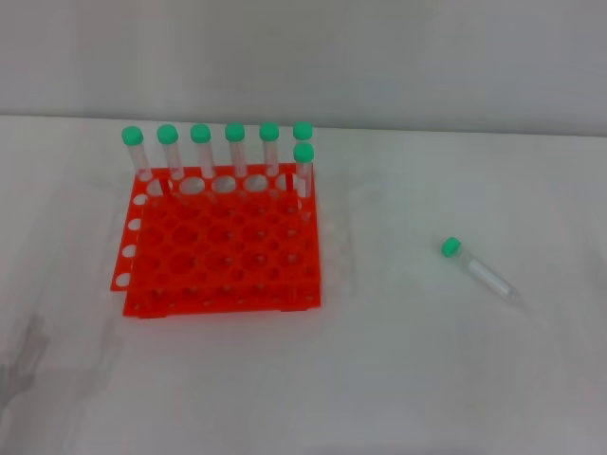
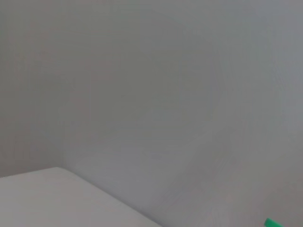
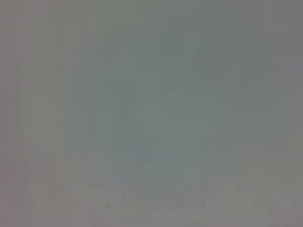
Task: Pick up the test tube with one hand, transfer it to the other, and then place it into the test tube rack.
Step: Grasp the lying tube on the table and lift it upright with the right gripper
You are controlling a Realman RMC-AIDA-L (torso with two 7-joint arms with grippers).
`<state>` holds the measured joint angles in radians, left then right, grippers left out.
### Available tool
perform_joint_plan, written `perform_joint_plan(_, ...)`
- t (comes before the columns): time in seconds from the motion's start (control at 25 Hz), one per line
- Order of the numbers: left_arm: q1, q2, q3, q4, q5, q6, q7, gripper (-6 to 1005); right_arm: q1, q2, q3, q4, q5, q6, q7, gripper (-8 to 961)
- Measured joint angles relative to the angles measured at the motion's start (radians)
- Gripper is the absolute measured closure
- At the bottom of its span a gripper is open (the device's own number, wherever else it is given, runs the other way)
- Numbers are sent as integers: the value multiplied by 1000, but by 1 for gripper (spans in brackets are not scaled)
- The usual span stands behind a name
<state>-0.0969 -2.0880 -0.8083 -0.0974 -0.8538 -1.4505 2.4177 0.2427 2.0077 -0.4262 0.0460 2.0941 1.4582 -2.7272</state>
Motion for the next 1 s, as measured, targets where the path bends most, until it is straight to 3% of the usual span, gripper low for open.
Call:
perform_joint_plan(0.28,0,0,0,1,1,7,-2,124,7,0,-1,4,-2,-2,60,214)
perform_joint_plan(0.52,-1,0,2,1,4,7,-4,124,33,0,-2,-54,-123,8,200,214)
perform_joint_plan(0.8,-7,3,25,-4,14,7,-6,124,109,1,-16,-353,-405,12,637,215)
perform_joint_plan(1.0,-8,3,32,-7,15,1,-5,123,143,-2,-168,-646,-497,-2,965,216)
